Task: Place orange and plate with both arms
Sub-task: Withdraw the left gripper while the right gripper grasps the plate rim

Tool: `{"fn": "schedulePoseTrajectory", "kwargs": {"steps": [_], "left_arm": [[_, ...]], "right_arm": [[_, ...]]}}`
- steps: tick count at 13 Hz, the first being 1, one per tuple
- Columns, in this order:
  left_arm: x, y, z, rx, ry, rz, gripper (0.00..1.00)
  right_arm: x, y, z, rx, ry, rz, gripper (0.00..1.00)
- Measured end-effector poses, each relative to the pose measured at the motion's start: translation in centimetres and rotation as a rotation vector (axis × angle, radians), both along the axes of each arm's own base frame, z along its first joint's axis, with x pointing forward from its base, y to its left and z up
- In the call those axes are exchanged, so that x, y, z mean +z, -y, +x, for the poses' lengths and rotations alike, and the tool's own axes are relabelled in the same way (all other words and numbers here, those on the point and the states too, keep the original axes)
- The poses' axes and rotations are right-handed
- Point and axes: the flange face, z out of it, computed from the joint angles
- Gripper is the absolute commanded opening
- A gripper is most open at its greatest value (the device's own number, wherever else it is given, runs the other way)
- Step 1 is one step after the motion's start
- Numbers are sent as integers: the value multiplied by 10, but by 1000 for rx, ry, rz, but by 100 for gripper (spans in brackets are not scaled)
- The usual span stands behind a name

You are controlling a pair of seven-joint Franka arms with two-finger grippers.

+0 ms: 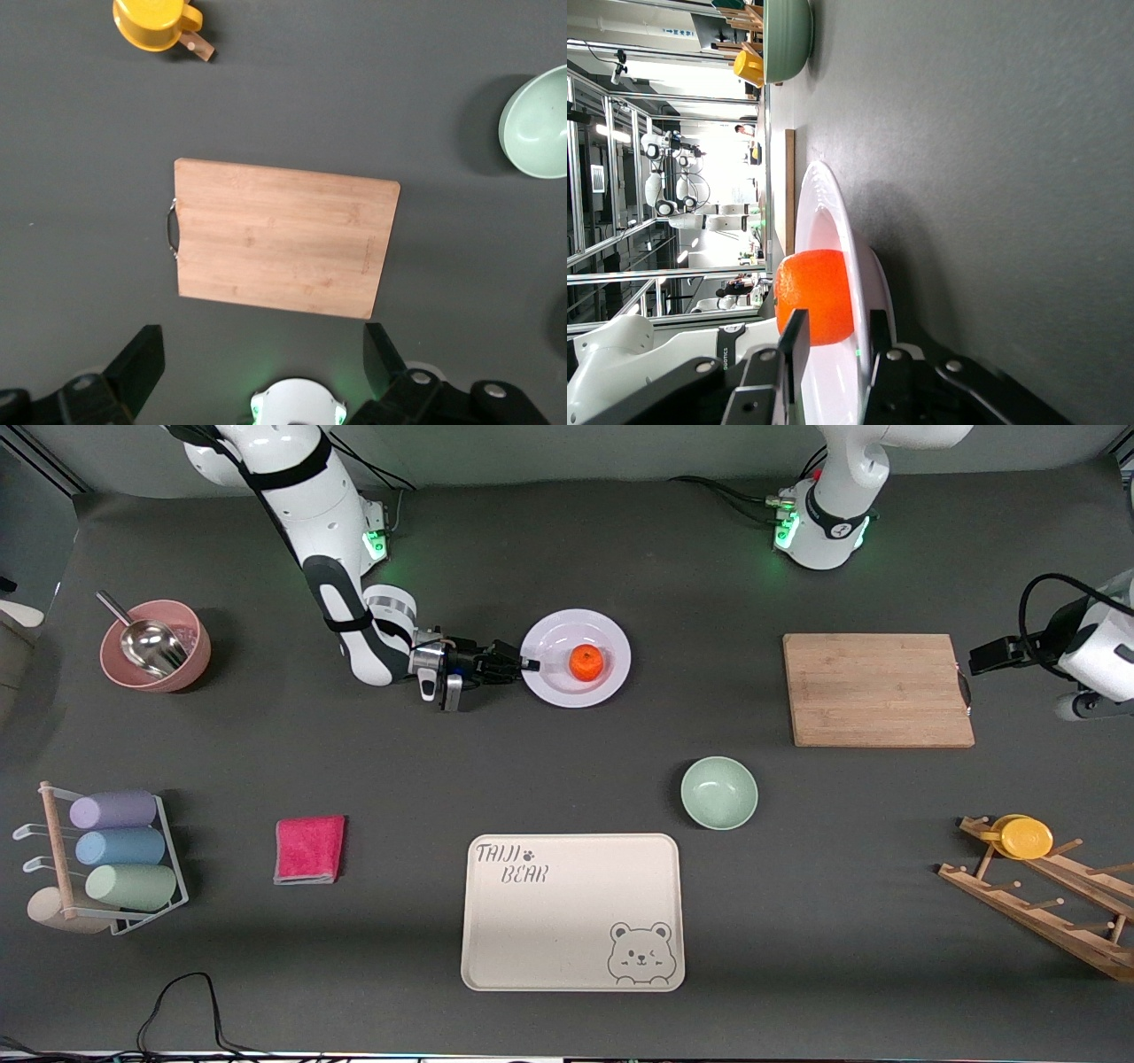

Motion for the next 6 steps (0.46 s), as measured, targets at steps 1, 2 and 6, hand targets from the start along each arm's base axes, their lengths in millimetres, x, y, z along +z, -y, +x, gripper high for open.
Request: {"fn": "schedulePoseTrajectory", "kwargs": {"steps": [1,2,6], "left_arm": [[6,-2,-1,4,-7,2,100],[6,-5,-2,10,-13,4,100],[-31,-1,13,4,-81,9,100]], "right_arm": [[0,0,0,-1,0,0,29],[-1,0,1,-1,0,0,20],[-2,2,0,6,27,-5,0]]}}
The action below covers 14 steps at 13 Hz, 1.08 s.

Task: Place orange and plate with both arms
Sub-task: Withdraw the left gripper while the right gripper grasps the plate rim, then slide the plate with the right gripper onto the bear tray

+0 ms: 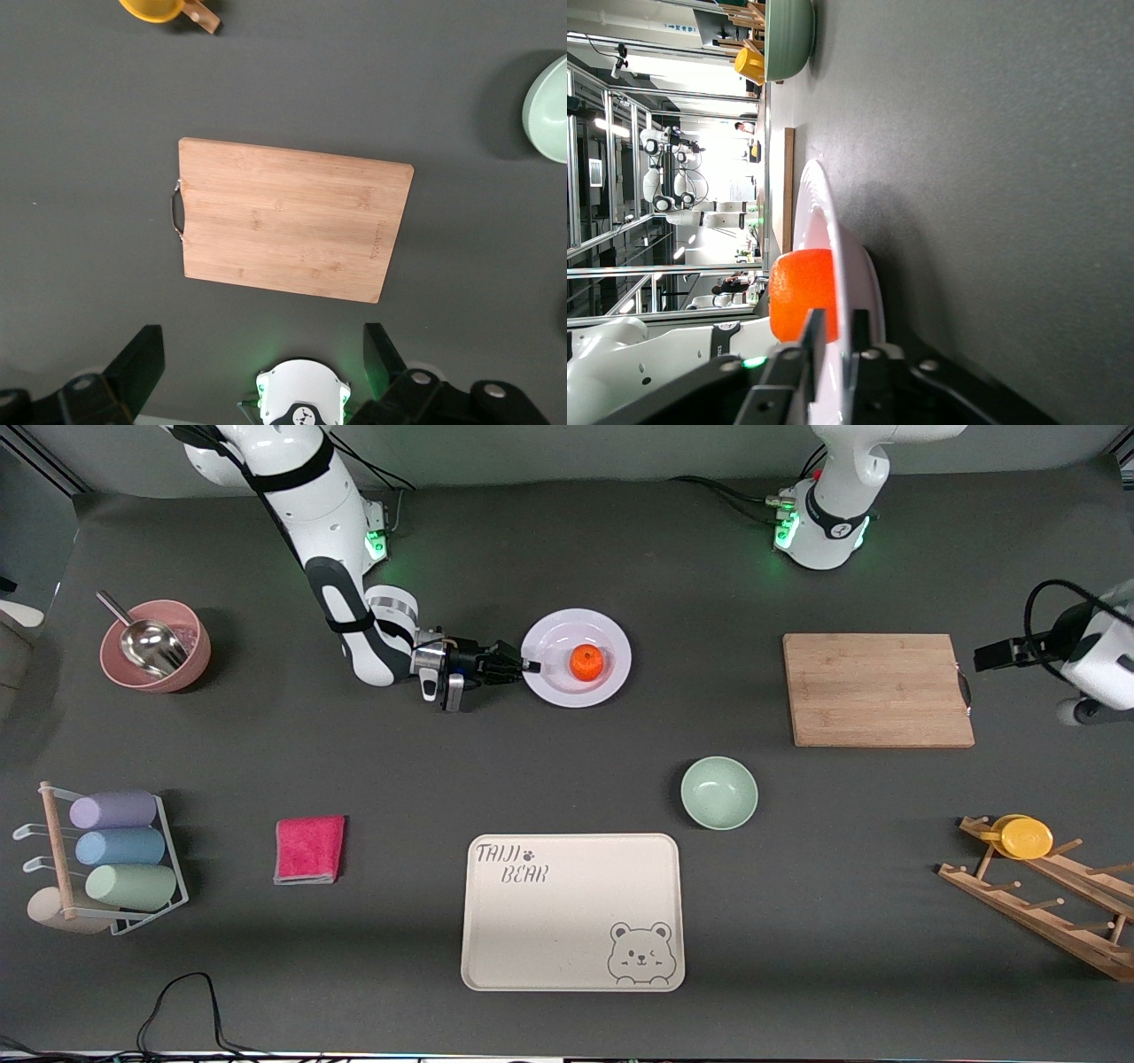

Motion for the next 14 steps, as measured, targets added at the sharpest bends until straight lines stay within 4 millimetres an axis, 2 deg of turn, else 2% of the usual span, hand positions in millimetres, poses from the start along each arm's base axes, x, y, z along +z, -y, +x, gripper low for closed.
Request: {"fn": "schedulePoseTrajectory", "kwargs": {"steps": [3,7,9,12,14], "left_arm": [[-29,22,11,-39,-49,-1,100],[-47,25,15,-44,-84,0,100],[-57,22,18,-41,-102,1,100],[-80,14,25,-37,-140,19,100],[-82,12,28,-42,-141,34,100]], "right_arm": [[0,0,1,-1,1,5,0],[6,5,16,-32,18,24,0],[22,8,34,-51,54,56,0],[57,15,57,-43,79,92,0],[82,18,70,-22,59,111,0]]}}
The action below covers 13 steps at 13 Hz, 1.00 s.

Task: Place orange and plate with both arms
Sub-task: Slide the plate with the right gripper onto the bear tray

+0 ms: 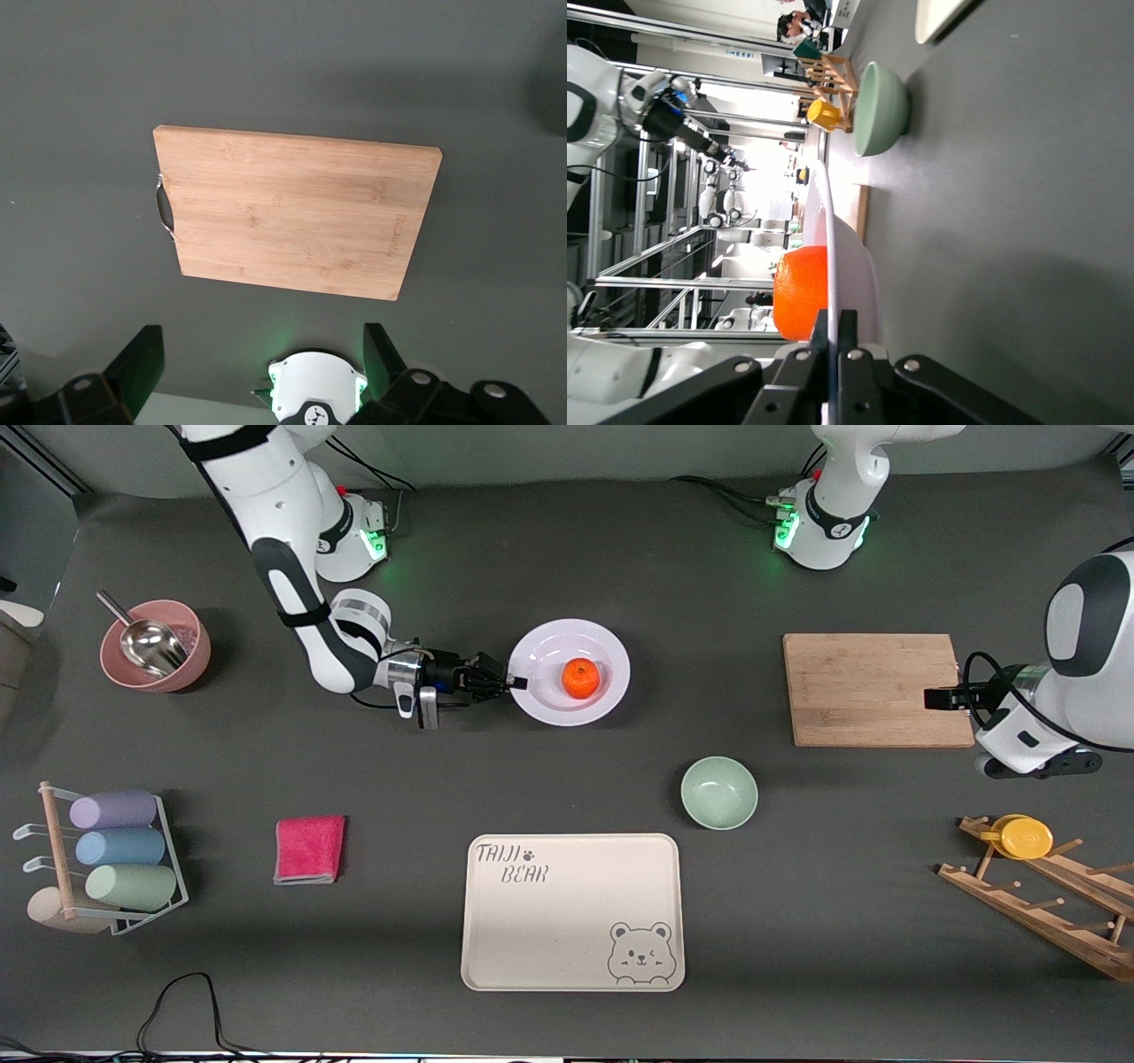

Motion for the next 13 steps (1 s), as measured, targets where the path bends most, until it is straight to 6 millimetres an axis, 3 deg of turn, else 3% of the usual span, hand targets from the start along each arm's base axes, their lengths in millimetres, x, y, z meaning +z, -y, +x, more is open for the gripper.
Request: {"fn": "schedulePoseTrajectory", "kwargs": {"steps": [3,6,13], "left_arm": [[5,0,2,-6,12,-1,100],[4,0,3,-9,9,-2,100],[-5,0,4,-9,-10,-2,100]], "right_arm": [[26,1,25,12,-23,15,0],[43,0,72,10,-22,-22,0],[53,5,249,-66,-14,-36,0]]}}
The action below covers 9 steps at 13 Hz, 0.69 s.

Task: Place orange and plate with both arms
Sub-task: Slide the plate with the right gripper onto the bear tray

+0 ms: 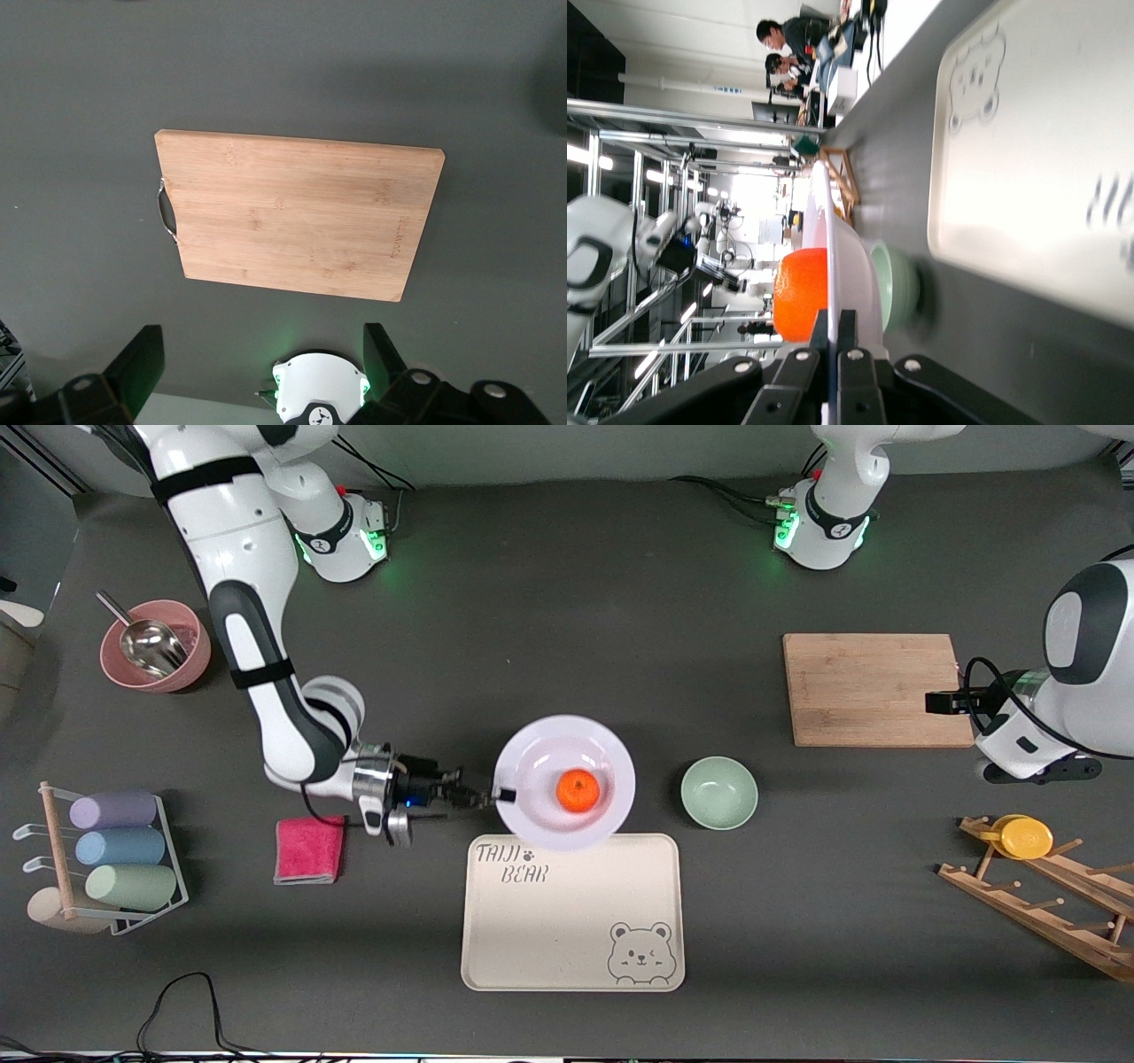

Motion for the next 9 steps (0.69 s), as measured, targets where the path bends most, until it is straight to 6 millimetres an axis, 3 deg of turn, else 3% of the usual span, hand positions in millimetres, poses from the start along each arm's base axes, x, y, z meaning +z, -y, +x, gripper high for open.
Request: {"fn": "schedulePoseTrajectory", "kwargs": {"steps": [4,7,9], "left_arm": [[-2,0,0,0,-4,0,100],[-2,-1,0,1,-5,0,100],[-2,-1,0,1,-5,0,100]], "right_arm": [[-2,-7,75,-30,-4,8,0],[-23,-12,108,-30,10,0,0],[-45,-6,118,-36,14,-11,0]]}}
